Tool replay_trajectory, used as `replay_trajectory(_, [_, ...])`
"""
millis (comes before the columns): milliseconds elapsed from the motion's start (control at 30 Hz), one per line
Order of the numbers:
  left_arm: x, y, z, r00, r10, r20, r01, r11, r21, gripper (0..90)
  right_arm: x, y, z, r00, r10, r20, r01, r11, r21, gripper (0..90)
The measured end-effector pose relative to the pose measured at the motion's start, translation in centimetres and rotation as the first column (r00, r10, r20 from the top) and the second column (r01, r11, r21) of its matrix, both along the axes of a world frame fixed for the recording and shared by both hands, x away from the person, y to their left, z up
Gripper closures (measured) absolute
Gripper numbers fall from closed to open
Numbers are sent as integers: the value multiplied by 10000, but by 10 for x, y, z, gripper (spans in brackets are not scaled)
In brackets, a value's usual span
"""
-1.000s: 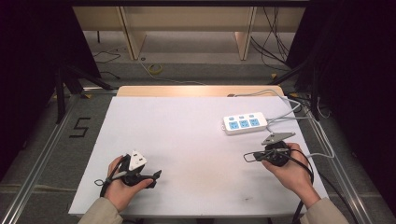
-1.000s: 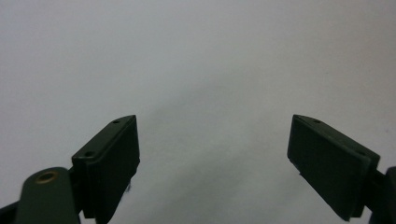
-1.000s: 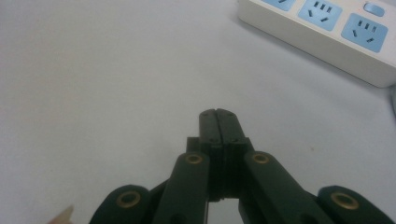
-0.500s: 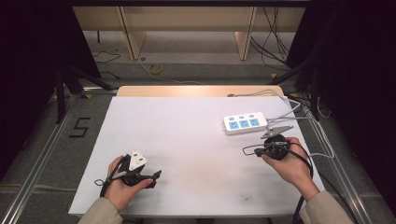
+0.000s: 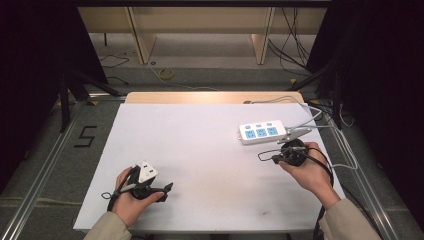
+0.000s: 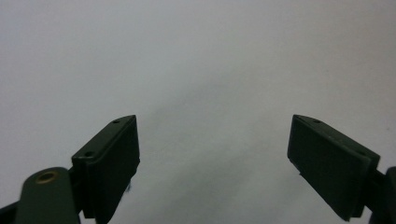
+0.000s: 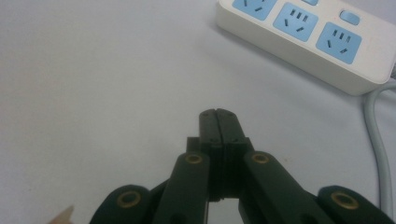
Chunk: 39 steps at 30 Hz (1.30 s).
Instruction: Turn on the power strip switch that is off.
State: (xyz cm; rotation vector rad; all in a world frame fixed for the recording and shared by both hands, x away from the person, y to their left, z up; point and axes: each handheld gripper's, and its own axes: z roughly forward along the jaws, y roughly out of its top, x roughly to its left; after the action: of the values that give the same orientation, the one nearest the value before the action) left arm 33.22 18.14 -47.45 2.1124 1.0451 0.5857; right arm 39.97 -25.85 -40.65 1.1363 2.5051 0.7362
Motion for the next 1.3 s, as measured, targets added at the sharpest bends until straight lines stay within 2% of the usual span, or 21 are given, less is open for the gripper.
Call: replay_trajectory(1300, [0,-1,0,10000,-46,15,46,10000,7,165,26,9,10,9988,-156,-455,141,9994,-321,900])
